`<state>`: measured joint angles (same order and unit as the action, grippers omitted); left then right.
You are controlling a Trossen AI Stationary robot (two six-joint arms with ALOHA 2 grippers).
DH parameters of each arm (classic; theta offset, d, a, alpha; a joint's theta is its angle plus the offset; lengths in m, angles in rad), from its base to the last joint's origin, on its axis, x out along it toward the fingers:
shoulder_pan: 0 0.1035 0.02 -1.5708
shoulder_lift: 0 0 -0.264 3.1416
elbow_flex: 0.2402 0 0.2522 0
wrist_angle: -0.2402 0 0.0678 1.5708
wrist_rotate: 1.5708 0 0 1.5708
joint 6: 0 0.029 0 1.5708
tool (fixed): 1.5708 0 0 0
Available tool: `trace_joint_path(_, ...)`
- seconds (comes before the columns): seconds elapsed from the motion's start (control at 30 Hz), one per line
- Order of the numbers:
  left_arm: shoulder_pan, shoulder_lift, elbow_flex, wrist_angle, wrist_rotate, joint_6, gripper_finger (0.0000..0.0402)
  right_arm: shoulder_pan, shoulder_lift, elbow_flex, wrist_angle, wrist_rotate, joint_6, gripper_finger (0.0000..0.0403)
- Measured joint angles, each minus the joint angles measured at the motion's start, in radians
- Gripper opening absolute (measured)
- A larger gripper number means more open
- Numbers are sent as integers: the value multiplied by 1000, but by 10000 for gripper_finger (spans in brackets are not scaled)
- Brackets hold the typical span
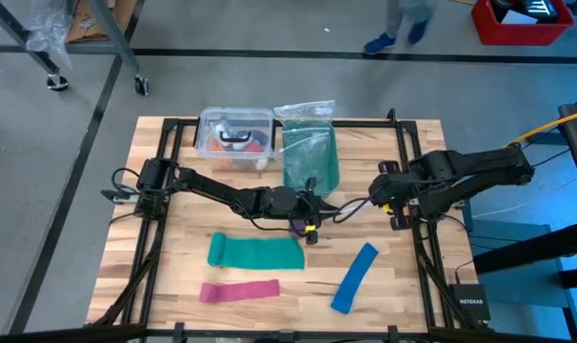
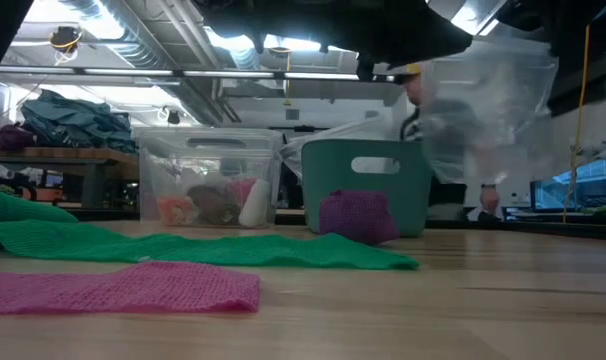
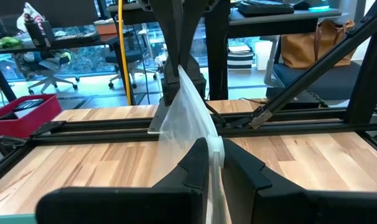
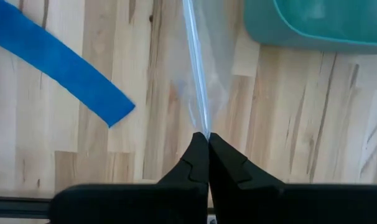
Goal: Roll bandage
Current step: Open the bottom transparent zip bag
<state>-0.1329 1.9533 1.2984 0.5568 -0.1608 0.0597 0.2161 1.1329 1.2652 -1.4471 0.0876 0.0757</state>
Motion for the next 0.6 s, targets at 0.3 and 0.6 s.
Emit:
trace_joint_path(0.3, 0, 0, 0, 1, 0, 0, 27, 0, -25, 0, -33, 1, 24, 1)
trace_joint_path(0.6, 0, 0, 1, -1, 0, 0, 27, 0, -33, 0, -50, 2, 26, 1)
